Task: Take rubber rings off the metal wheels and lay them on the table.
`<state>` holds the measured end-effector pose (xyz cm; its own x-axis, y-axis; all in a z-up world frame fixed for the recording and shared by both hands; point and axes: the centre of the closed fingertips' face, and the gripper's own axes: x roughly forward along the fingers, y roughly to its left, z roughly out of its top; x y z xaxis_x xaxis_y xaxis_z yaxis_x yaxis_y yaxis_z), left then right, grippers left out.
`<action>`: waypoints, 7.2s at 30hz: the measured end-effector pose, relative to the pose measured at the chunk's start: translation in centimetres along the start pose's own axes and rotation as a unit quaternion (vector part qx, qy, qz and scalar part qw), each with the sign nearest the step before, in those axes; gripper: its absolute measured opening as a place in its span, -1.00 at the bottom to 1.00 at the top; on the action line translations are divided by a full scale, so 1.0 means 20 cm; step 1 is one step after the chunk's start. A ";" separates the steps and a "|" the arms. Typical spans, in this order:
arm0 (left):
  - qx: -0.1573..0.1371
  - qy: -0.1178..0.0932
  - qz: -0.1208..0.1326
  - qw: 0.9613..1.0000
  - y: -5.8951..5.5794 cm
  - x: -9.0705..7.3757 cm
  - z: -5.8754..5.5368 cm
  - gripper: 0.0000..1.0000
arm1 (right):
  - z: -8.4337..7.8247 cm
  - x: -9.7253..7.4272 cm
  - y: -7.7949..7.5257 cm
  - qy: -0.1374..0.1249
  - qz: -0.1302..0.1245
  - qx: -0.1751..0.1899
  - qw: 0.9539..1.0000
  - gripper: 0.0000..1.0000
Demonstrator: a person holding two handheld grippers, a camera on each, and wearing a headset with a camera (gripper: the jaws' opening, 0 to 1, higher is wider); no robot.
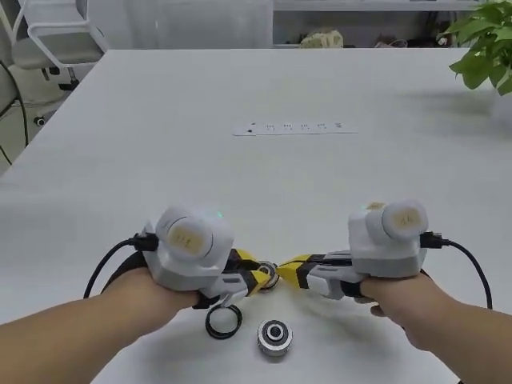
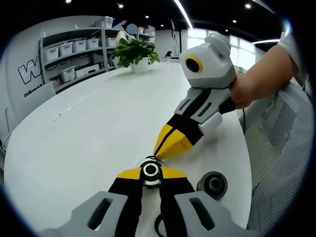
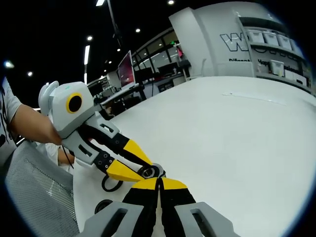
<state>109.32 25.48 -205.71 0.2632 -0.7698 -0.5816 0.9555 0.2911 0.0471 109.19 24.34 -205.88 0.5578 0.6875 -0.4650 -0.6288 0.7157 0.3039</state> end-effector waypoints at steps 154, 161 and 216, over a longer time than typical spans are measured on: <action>-0.048 -0.070 0.005 0.996 -0.14 -0.64 -0.07 0.17 | -0.09 0.10 0.41 0.043 0.122 0.024 0.991 -1.00; -0.049 -0.068 0.005 0.996 -0.15 -0.63 -0.07 0.17 | -0.09 0.11 0.40 0.043 0.116 0.022 0.992 -0.97; -0.033 -0.092 -0.006 0.995 -0.17 -0.66 0.08 0.22 | 0.17 -0.37 0.29 -0.011 0.049 -0.108 0.993 -0.10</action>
<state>102.85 33.86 -196.87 0.2780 -0.8621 -0.4238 0.9495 0.3135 -0.0150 103.31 23.70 -197.76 0.4985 0.7568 -0.4228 -0.7805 0.6040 0.1610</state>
